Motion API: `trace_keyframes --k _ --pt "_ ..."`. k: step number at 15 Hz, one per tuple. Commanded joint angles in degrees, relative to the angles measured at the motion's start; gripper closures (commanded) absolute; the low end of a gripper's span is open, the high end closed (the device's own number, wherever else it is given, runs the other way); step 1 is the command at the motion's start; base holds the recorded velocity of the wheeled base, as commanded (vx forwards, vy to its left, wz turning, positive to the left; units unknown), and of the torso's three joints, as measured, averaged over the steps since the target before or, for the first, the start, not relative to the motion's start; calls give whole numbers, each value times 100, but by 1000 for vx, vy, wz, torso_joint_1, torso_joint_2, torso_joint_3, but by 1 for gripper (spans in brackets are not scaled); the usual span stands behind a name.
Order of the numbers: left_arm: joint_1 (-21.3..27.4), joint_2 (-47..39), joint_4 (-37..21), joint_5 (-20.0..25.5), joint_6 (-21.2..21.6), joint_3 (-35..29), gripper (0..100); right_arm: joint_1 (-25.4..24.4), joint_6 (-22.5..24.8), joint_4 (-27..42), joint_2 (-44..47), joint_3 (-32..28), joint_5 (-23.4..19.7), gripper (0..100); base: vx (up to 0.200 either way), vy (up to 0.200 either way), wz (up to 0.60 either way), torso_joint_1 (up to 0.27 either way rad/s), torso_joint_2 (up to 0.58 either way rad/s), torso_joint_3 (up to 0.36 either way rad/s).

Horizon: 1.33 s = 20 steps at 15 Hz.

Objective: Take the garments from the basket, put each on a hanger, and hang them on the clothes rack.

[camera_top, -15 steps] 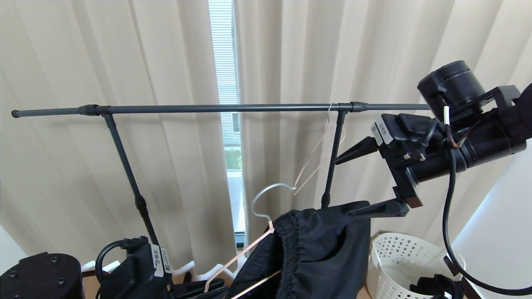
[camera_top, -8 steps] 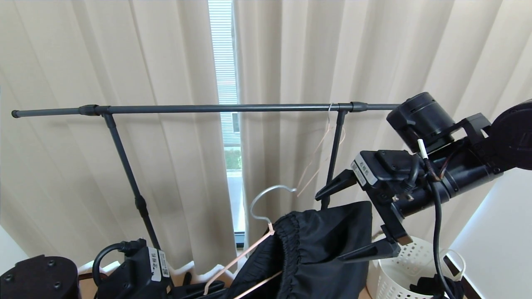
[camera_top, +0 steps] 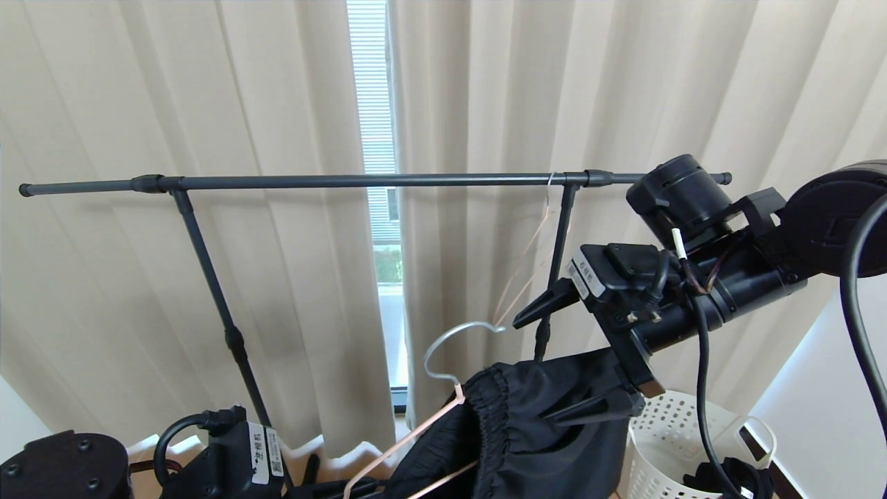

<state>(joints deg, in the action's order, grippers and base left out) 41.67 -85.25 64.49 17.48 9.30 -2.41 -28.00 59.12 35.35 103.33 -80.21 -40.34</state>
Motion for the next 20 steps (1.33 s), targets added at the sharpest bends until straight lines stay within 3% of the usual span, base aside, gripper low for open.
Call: trace_keyframes --k 1,9,10,20 --pt "-1 -1 2 1 1 -5 100 -4 11 16 47 -12 0 0 0 0 0 0 0 0" --pt "-1 8 11 1 1 -14 100 -21 3 16 126 182 26 0 0 0 0 0 0 0" --pt "-1 8 11 1 1 -14 100 -21 3 16 126 182 26 100 0 0 0 0 0 0" --pt "-18 17 11 1 -34 4 100 -30 -50 -20 -50 349 17 100 0 0 0 0 0 0"
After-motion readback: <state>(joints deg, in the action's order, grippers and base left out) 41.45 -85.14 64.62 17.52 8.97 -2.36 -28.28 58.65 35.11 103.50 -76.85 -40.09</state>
